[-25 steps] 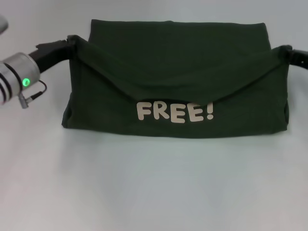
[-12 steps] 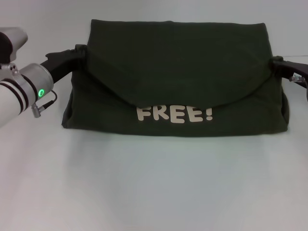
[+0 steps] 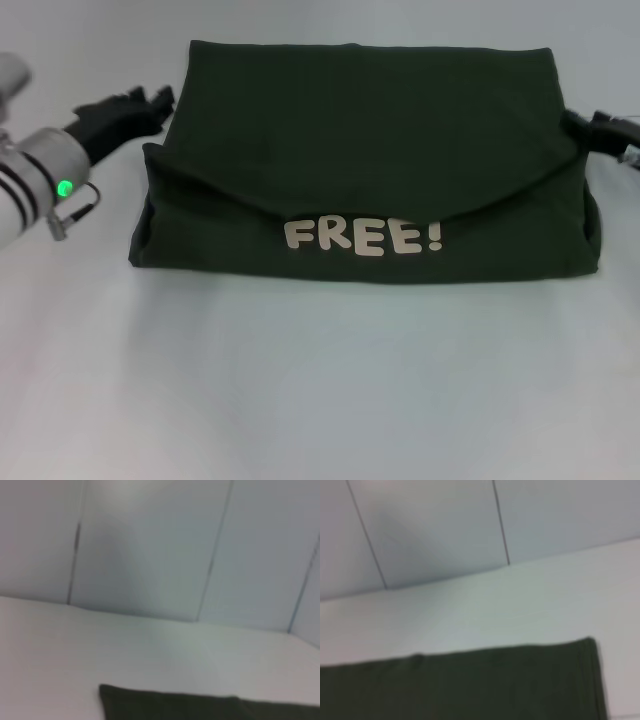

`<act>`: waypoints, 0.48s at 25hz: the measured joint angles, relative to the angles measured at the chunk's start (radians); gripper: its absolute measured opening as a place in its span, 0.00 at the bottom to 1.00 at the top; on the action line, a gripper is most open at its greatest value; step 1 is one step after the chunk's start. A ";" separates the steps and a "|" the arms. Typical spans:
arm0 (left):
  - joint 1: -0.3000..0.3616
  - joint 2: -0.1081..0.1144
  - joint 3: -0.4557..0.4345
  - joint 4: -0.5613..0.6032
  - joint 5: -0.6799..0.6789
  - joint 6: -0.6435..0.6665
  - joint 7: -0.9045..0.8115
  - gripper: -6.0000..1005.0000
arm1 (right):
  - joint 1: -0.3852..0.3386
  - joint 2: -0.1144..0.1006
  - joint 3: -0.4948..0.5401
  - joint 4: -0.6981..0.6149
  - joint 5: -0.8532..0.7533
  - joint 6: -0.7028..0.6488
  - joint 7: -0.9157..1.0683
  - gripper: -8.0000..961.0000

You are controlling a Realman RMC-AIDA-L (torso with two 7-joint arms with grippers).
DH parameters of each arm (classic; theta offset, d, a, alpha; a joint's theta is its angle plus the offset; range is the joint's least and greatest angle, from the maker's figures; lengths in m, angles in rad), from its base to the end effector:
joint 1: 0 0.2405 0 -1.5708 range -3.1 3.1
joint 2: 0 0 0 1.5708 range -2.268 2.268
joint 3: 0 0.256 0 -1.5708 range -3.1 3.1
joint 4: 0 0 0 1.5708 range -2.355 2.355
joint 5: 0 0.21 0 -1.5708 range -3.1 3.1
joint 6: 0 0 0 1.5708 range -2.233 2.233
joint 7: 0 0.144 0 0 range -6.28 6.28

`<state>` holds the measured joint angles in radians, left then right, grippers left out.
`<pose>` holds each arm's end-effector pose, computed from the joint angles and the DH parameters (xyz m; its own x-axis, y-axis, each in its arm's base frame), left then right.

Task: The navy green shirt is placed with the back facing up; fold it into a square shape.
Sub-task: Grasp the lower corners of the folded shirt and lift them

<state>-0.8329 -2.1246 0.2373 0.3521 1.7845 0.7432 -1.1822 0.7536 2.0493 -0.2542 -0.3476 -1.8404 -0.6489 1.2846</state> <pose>-0.2591 0.4539 0.0011 0.5609 0.3070 0.7689 0.8234 -0.3039 -0.4793 0.3194 0.4417 0.0360 0.5318 -0.3882 -0.7527 -0.8405 -0.1330 -0.5252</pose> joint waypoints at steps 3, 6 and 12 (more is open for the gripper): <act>0.036 0.000 0.001 0.066 -0.003 0.076 -0.097 0.35 | -0.011 -0.004 -0.004 -0.030 0.044 -0.044 0.007 0.46; 0.078 0.000 0.001 0.122 -0.023 0.186 -0.174 0.44 | -0.025 -0.012 -0.006 -0.061 0.064 -0.112 0.043 0.66; 0.127 -0.001 0.032 0.140 -0.024 0.288 -0.210 0.60 | -0.090 -0.043 -0.125 -0.105 0.049 -0.235 0.241 0.81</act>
<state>-0.7061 -2.1258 0.2698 0.4919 1.7604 1.0317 -1.3920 0.6634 2.0064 -0.3793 -0.4529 -1.7916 -0.8844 1.5251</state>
